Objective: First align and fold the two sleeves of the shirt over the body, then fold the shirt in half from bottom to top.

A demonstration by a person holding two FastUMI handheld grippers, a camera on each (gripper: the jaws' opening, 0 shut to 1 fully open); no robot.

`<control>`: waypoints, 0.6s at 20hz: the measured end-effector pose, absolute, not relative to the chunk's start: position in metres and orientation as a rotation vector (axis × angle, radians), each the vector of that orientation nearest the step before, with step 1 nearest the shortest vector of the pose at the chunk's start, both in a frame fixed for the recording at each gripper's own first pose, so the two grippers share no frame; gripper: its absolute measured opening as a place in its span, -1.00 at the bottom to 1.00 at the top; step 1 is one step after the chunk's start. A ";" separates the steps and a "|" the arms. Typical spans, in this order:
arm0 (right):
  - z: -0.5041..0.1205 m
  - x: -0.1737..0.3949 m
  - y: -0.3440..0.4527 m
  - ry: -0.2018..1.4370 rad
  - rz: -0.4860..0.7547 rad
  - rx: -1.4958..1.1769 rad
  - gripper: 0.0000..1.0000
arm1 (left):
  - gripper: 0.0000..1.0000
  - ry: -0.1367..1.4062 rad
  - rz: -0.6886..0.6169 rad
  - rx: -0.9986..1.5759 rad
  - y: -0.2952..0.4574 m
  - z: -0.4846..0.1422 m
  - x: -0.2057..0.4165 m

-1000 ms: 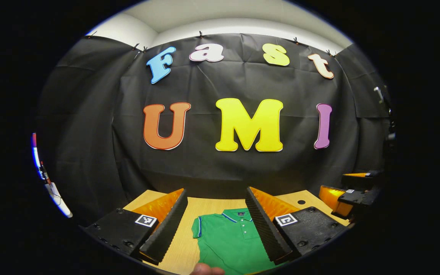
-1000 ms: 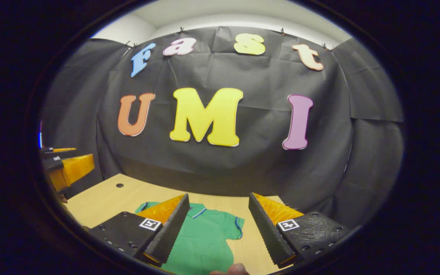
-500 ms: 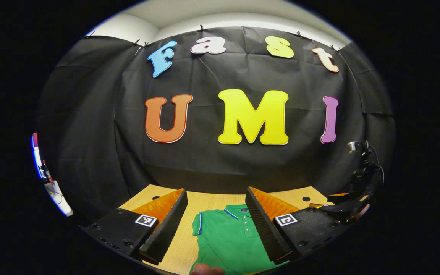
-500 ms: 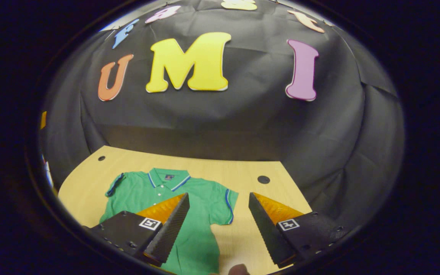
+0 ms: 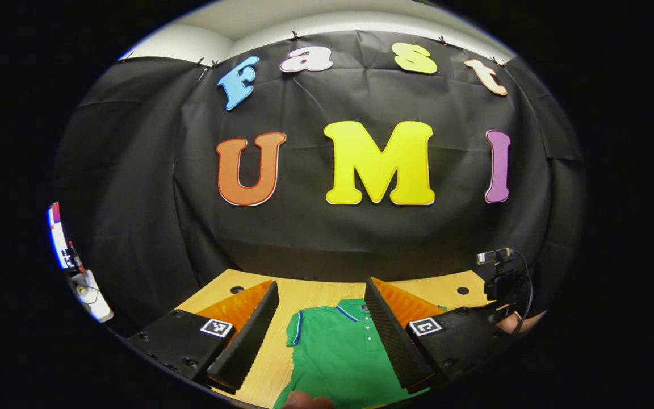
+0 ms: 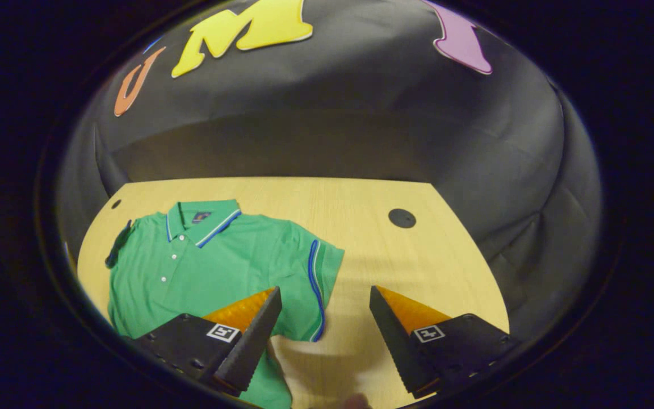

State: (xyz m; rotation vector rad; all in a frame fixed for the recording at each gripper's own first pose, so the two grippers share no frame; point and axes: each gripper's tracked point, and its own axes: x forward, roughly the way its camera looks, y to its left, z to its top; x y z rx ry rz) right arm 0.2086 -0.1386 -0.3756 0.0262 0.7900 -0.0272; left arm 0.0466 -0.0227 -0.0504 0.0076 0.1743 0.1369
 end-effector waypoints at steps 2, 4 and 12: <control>-0.388 0.217 -0.135 0.814 -0.002 0.025 0.90 | 0.94 0.186 0.142 0.010 -0.025 -0.054 0.048; -0.401 0.221 -0.133 0.855 0.008 0.058 0.90 | 0.94 0.201 0.150 0.013 -0.026 -0.059 0.048; -0.420 0.228 -0.134 0.926 0.032 0.066 -0.29 | 0.94 0.223 0.159 0.031 -0.030 -0.064 0.045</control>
